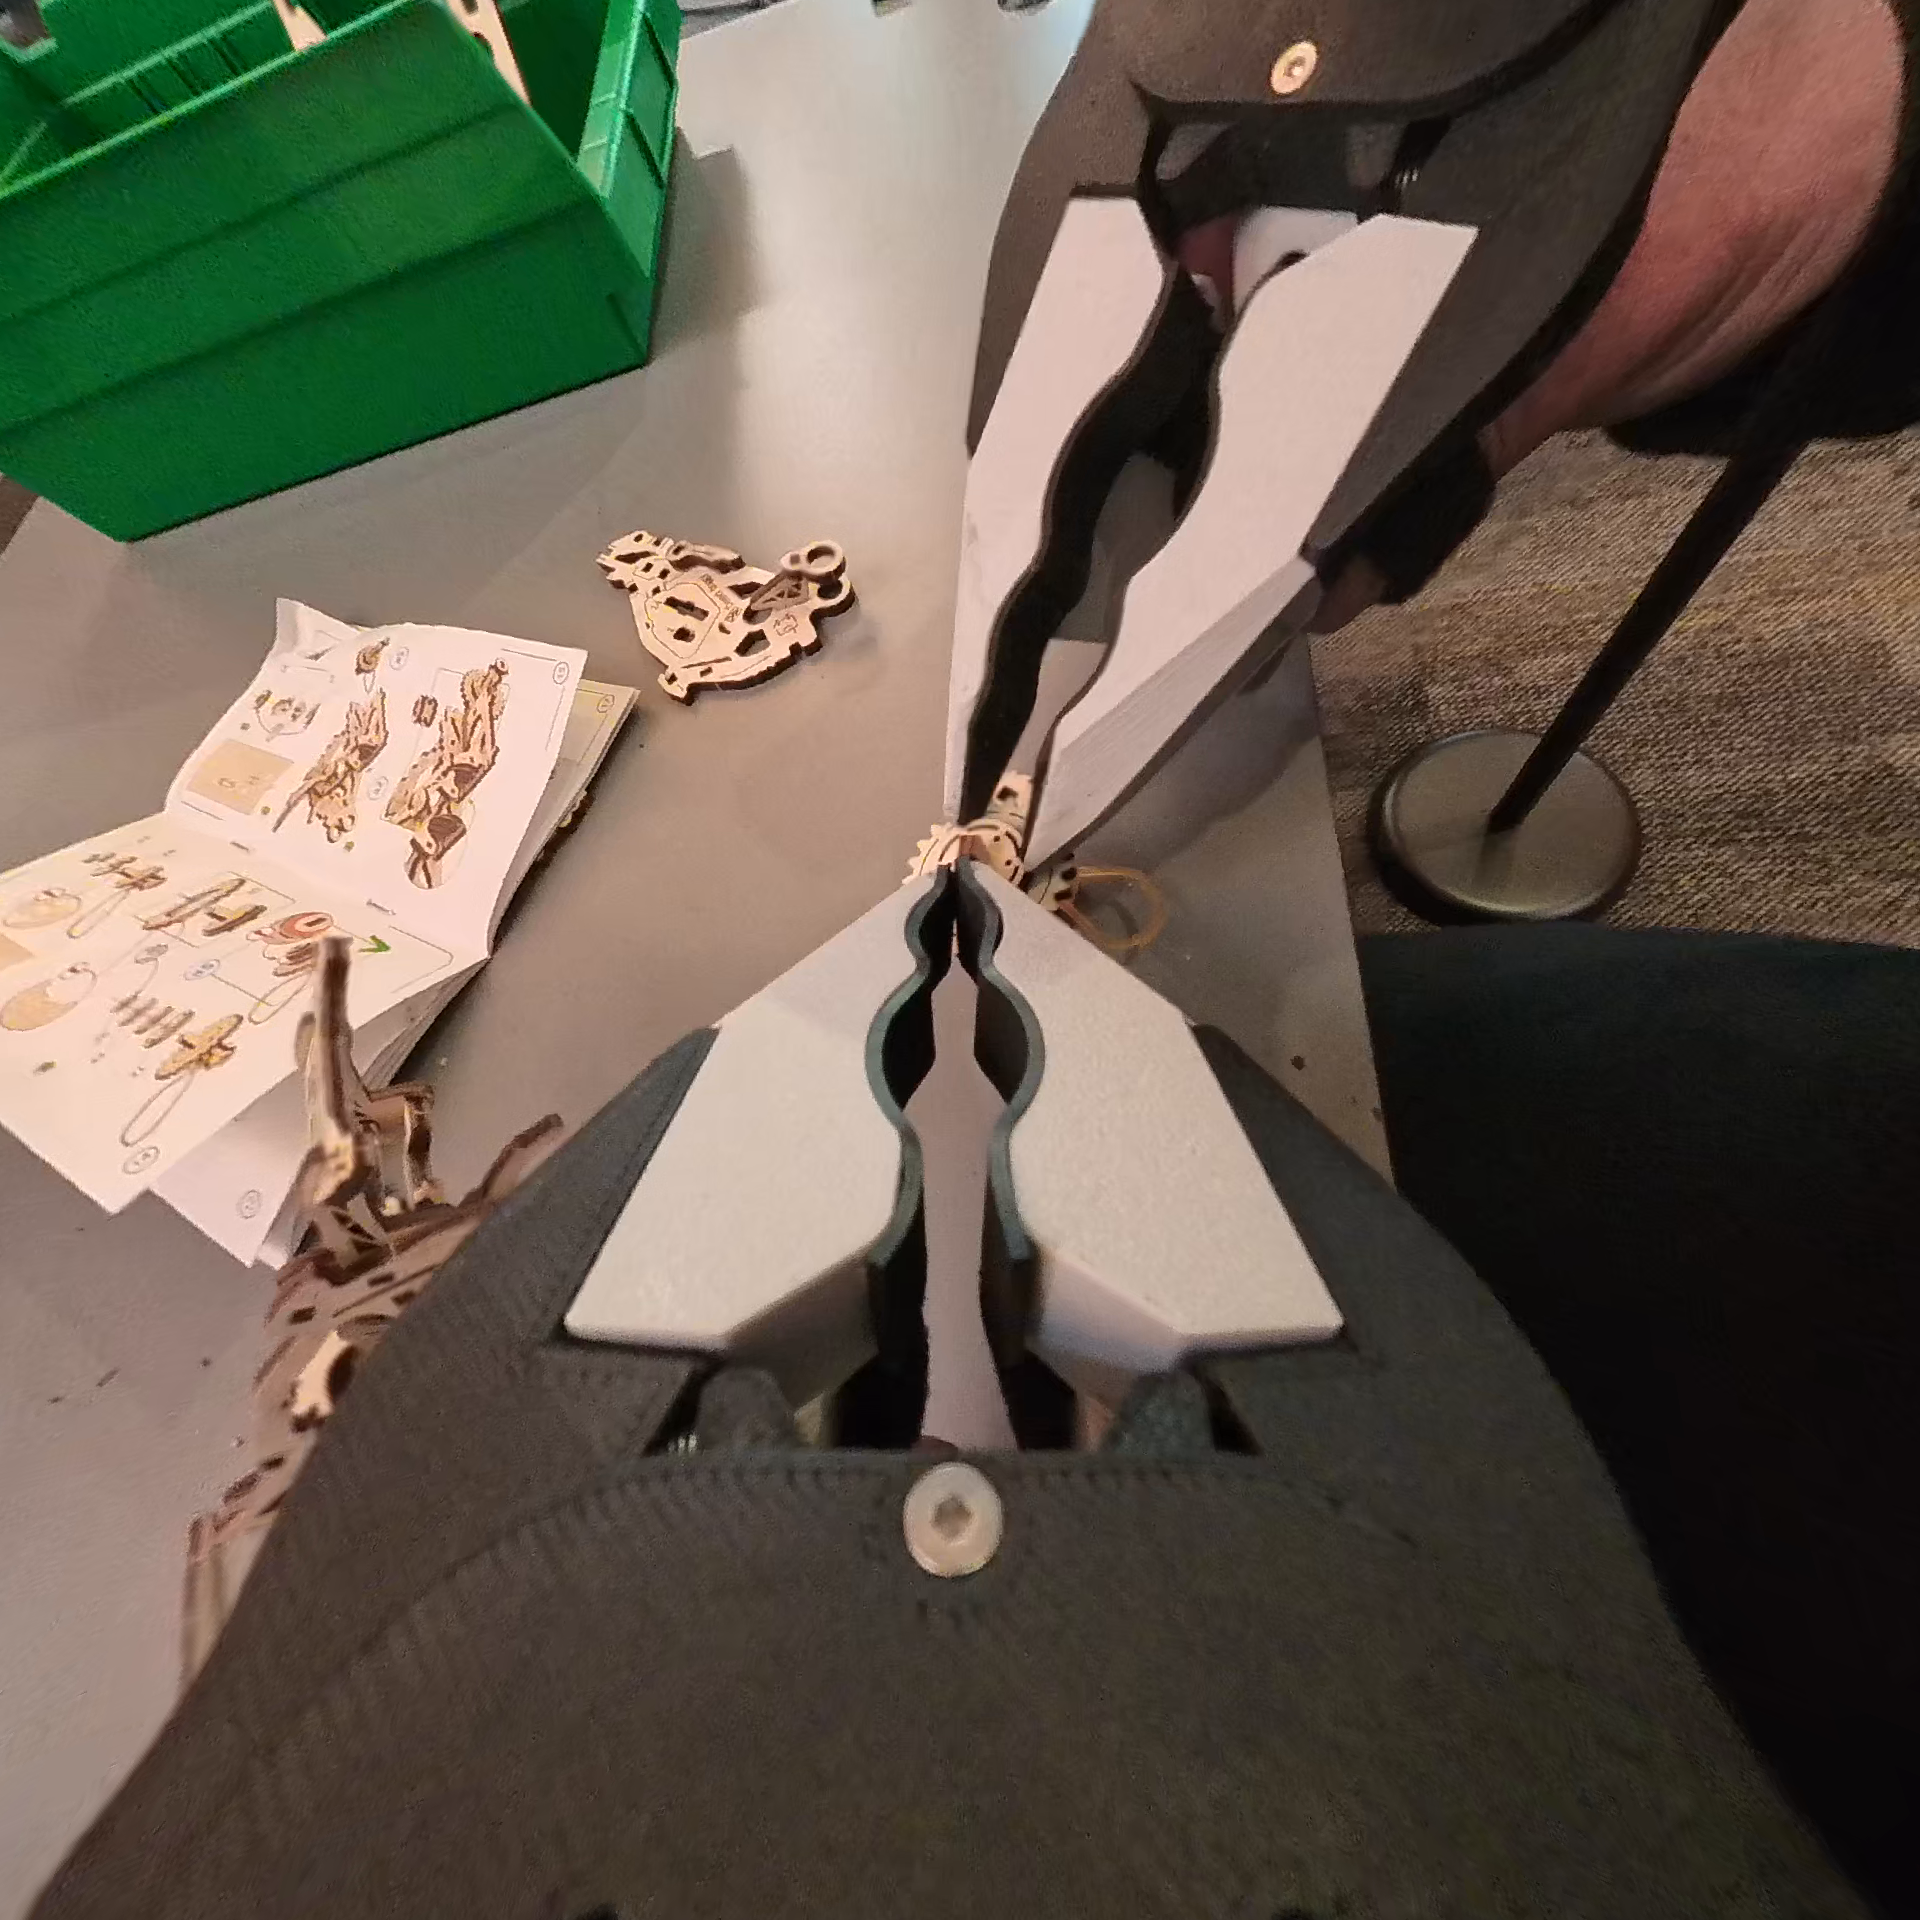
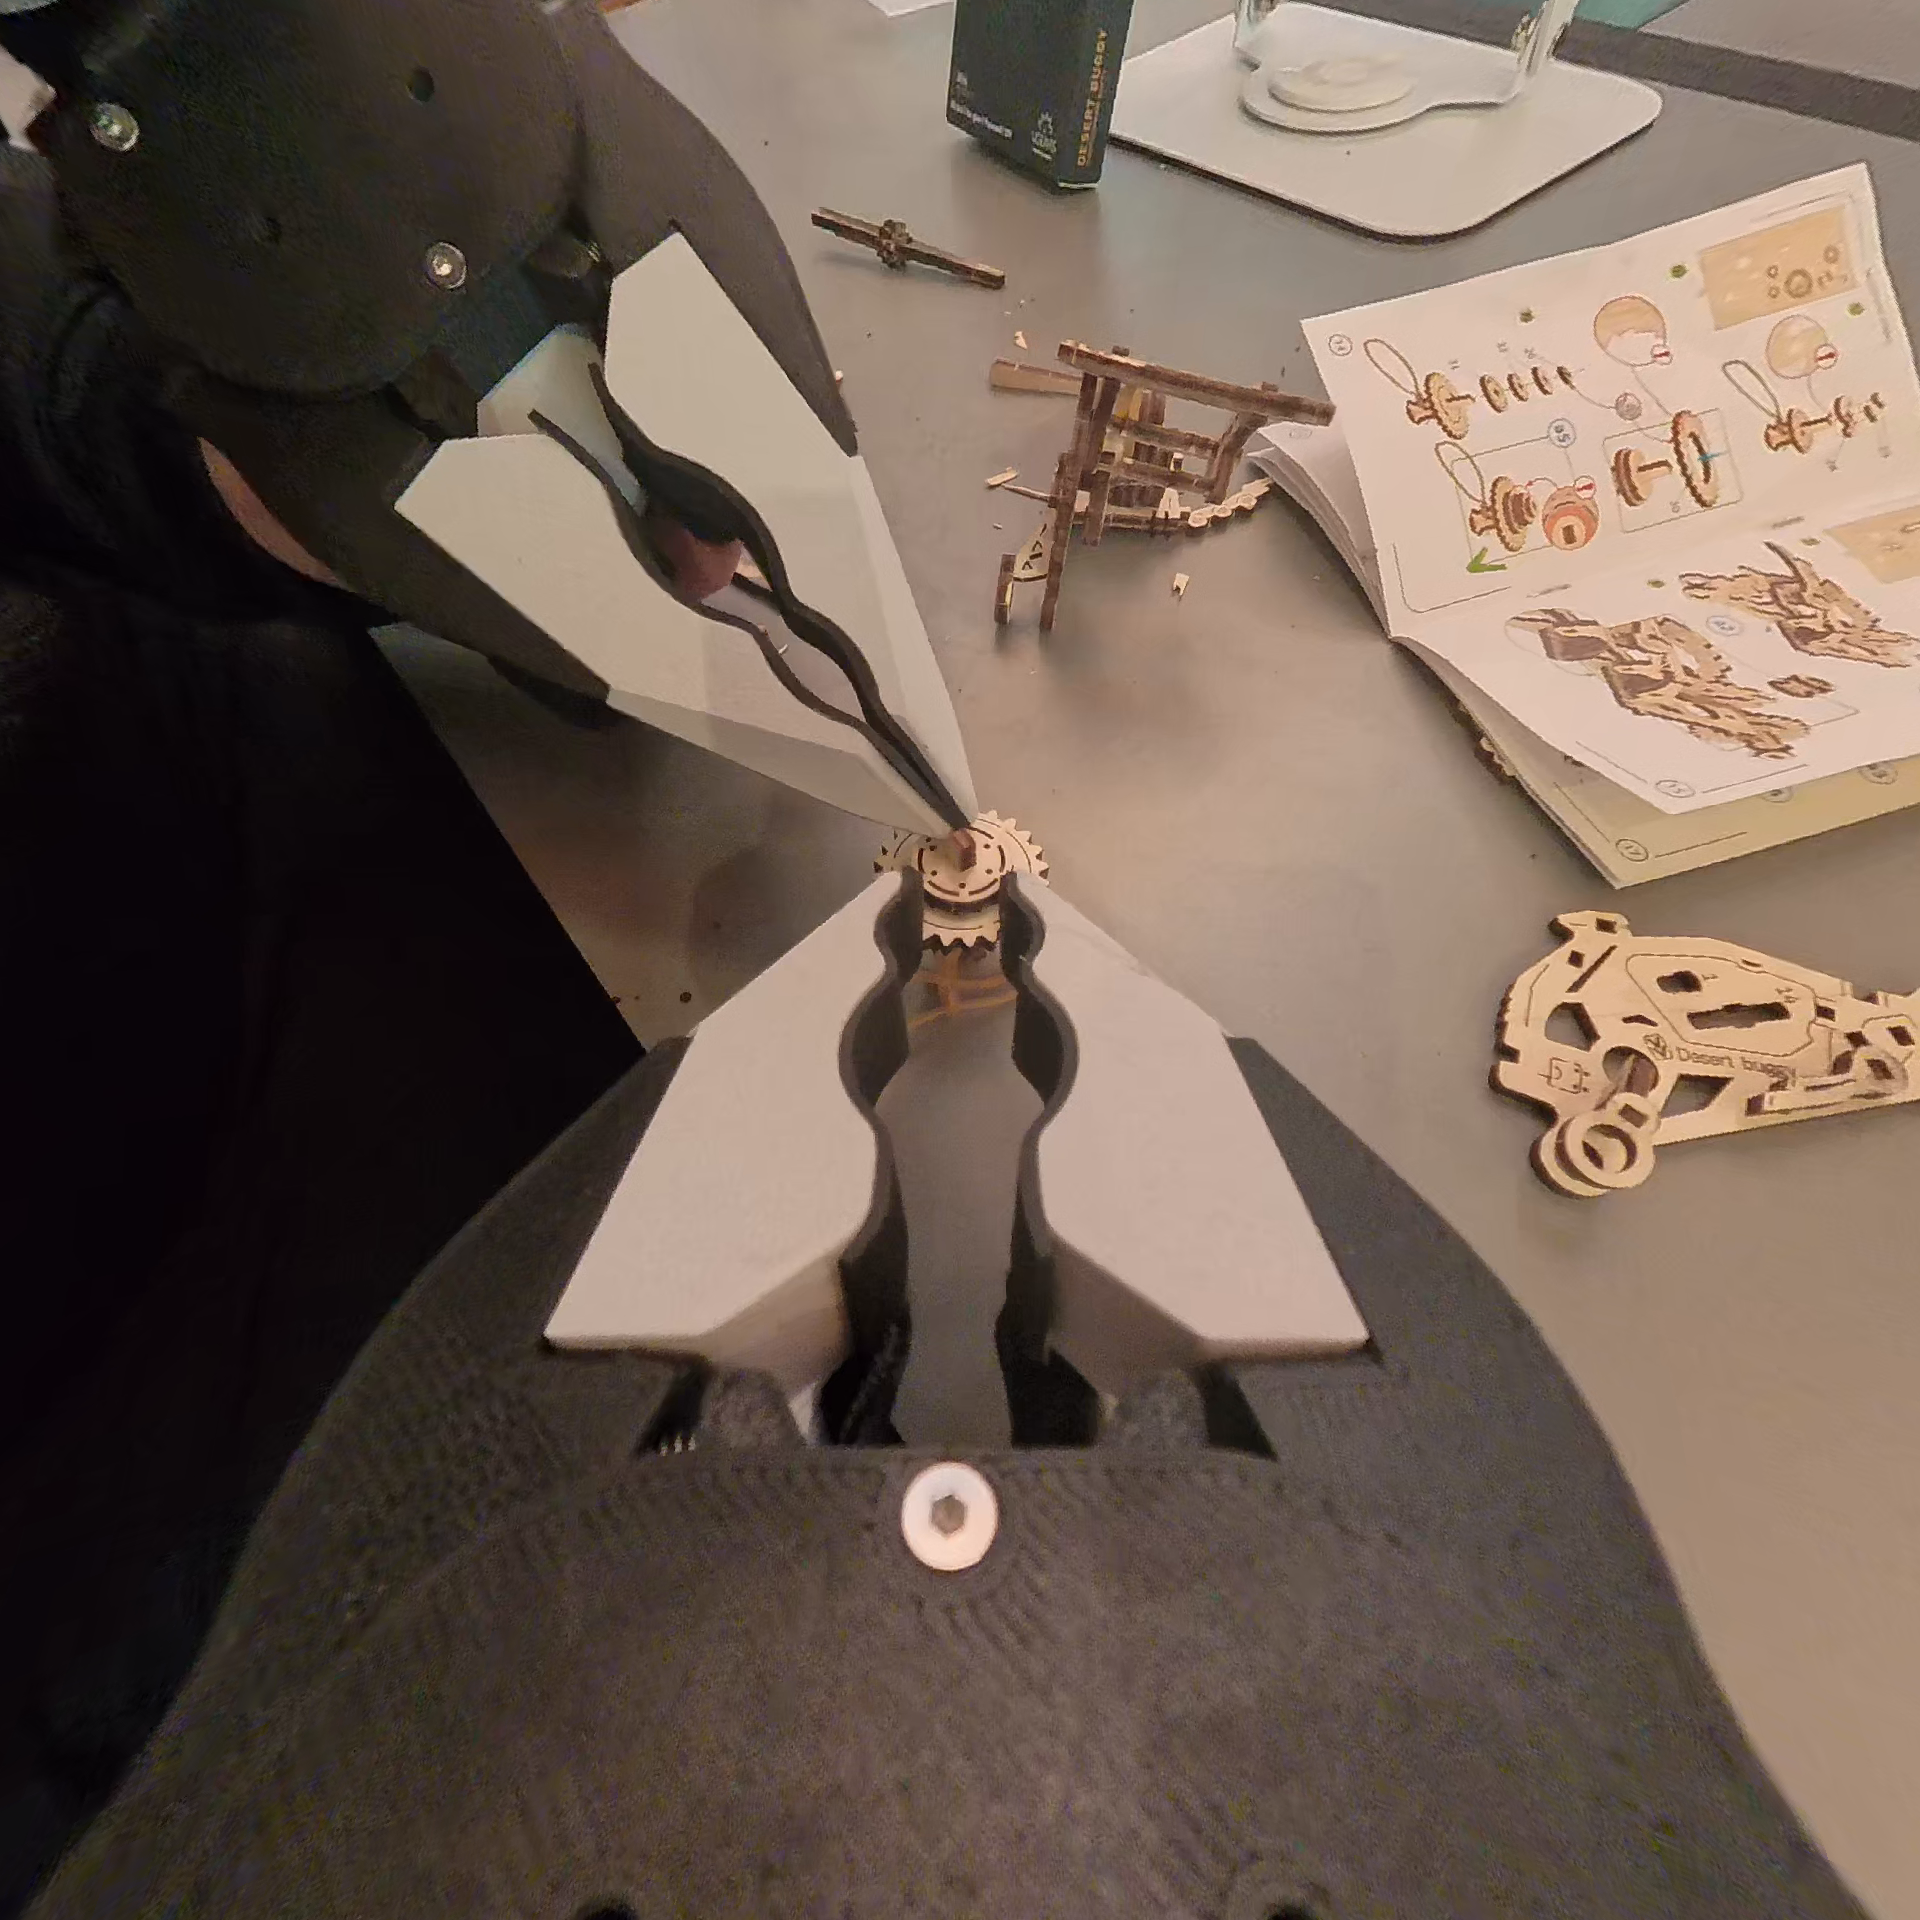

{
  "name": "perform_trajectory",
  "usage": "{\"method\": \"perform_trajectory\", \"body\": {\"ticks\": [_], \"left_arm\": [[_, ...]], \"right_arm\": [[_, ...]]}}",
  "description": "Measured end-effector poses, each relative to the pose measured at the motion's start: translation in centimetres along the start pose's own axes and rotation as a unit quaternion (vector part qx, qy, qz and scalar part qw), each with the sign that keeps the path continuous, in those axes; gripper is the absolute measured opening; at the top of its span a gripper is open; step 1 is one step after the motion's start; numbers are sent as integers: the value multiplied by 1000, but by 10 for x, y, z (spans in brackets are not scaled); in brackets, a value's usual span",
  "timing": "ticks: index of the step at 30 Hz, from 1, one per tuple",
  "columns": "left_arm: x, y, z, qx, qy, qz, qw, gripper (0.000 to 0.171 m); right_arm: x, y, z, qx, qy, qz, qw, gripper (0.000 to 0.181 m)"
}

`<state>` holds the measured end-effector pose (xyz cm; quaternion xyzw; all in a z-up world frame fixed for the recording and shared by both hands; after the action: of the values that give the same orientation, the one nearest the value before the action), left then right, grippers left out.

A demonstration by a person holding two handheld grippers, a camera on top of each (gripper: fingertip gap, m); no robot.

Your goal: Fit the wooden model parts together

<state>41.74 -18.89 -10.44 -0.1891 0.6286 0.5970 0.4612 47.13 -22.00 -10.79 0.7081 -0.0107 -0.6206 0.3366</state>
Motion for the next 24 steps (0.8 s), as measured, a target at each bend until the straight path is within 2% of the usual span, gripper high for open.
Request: {"method": "perform_trajectory", "body": {"ticks": [9,24], "left_arm": [[-2,-2,-2,12,-13,-12,1000,0],[1,-3,-3,-9,-18,-15,1000,0]], "right_arm": [[-1,2,-3,3,-2,-6,1000,5],[1,0,-3,8,6,0,1000,5]]}}
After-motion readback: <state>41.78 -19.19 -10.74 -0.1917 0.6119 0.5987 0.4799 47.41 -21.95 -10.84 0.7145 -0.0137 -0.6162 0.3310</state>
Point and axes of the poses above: each gripper's, where its closed fingertips meet, y back along the fingers, x out of its underside, z = x × y across the jaws, the point moved 4 cm from there along y, back along the fingers, and after that the axes turned 10 degrees about x, right-handed, at the moved point
